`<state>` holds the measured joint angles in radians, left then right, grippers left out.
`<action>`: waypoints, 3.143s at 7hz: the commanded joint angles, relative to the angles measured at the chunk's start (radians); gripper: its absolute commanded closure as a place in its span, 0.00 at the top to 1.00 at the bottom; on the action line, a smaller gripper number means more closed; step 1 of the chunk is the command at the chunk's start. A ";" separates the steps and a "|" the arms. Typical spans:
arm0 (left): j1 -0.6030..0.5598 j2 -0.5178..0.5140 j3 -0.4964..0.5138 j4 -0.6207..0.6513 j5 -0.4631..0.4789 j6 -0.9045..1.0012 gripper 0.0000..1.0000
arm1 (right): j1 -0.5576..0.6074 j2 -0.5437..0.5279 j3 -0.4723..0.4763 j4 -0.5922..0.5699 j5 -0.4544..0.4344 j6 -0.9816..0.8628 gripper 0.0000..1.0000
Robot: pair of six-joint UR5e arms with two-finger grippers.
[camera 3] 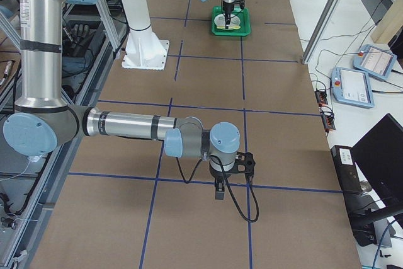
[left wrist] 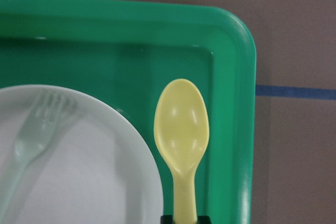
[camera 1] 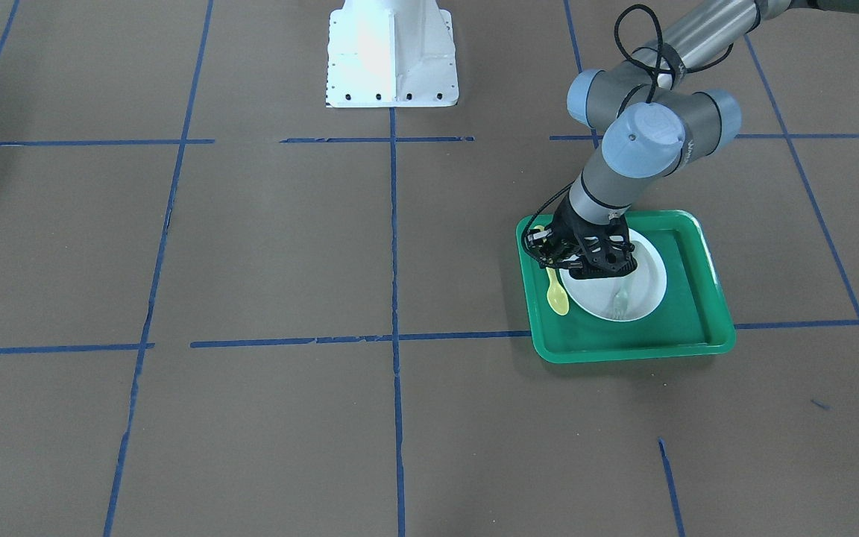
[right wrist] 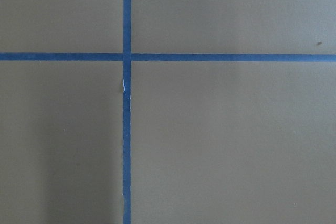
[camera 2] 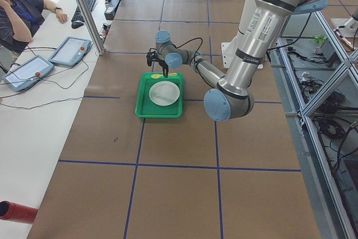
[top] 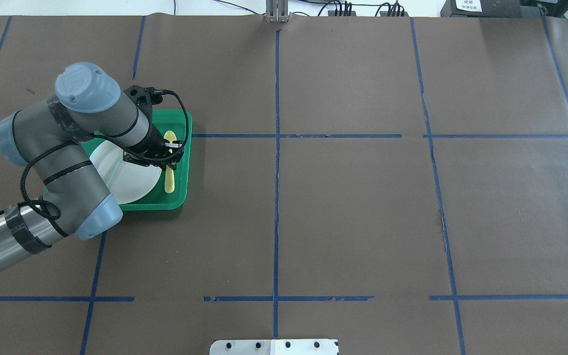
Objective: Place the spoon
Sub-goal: 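Carry the yellow spoon off the plate and lower it onto the tray, then open the left gripper and lift it away from the tray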
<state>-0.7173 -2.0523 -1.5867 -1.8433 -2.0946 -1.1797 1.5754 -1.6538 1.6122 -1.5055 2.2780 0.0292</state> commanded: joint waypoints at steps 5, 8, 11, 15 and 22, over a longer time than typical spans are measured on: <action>0.015 -0.006 0.021 -0.005 0.033 -0.015 0.03 | 0.000 -0.001 0.000 0.001 0.000 0.000 1.00; 0.009 -0.003 0.017 -0.004 0.079 0.064 0.10 | 0.000 -0.001 0.000 0.001 0.000 0.000 1.00; 0.009 -0.002 0.016 -0.004 0.079 0.068 0.56 | 0.000 0.000 0.000 0.001 0.000 0.000 1.00; -0.026 0.010 -0.030 0.006 0.079 0.066 1.00 | 0.000 -0.001 0.000 -0.001 -0.002 0.000 1.00; -0.576 0.369 -0.095 0.102 -0.058 0.997 1.00 | 0.000 -0.001 0.000 0.001 0.000 0.000 1.00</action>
<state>-1.1576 -1.7481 -1.6809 -1.8013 -2.1347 -0.4194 1.5754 -1.6552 1.6122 -1.5052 2.2772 0.0292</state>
